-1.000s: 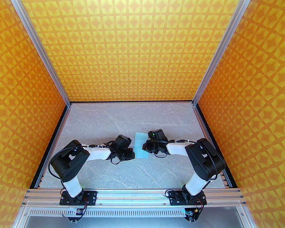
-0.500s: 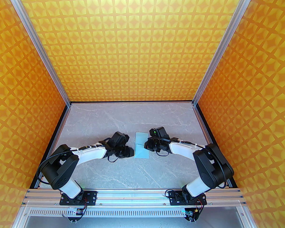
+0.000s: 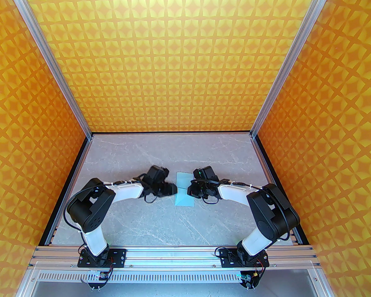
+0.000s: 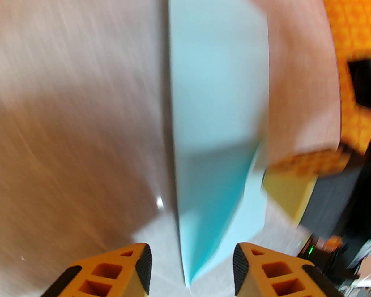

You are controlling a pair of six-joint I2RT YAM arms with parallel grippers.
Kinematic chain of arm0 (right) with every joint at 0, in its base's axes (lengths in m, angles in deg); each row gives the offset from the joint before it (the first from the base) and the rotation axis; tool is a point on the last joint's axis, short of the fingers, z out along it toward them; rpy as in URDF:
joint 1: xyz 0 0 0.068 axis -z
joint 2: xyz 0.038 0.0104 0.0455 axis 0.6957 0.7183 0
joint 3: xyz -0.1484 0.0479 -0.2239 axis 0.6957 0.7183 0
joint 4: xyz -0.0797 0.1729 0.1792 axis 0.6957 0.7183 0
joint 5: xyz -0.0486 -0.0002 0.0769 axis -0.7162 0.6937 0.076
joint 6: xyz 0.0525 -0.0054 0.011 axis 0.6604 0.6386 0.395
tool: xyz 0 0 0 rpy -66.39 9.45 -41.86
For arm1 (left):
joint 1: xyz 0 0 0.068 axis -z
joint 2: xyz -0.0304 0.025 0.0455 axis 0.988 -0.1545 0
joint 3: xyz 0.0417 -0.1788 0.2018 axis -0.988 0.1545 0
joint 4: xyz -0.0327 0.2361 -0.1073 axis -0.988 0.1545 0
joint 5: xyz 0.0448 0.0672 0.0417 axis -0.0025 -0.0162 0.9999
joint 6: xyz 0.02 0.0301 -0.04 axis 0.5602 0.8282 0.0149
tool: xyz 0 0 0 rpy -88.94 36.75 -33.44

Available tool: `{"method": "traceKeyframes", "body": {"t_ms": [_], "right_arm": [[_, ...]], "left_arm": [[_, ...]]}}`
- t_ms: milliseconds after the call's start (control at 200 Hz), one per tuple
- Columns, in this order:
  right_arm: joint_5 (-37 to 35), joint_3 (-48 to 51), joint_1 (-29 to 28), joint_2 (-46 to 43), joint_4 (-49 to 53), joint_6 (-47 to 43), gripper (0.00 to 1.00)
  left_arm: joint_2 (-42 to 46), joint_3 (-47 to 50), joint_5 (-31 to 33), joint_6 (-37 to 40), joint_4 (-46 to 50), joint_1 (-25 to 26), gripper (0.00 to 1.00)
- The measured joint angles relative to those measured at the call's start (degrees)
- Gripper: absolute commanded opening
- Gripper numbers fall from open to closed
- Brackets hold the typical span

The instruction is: Fold a paper plane with a square sheet of paper (fold left side to right side)

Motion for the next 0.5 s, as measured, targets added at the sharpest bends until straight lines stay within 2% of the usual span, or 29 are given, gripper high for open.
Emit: {"method": "traceKeyframes", "body": {"t_ms": [320,500], "right_arm": [[1.05,0.13,-0.04,3.28,-3.65,1.33,0.05],[1.51,-0.09,-0.04,4.33,-5.05,1.36,0.04]], "left_arm": [[-10.62,-11.06,-0.48,1.27,-0.63,-1.57,0.53],[-13.51,-15.45,-1.31,1.18,0.42,-1.84,0.54]]}}
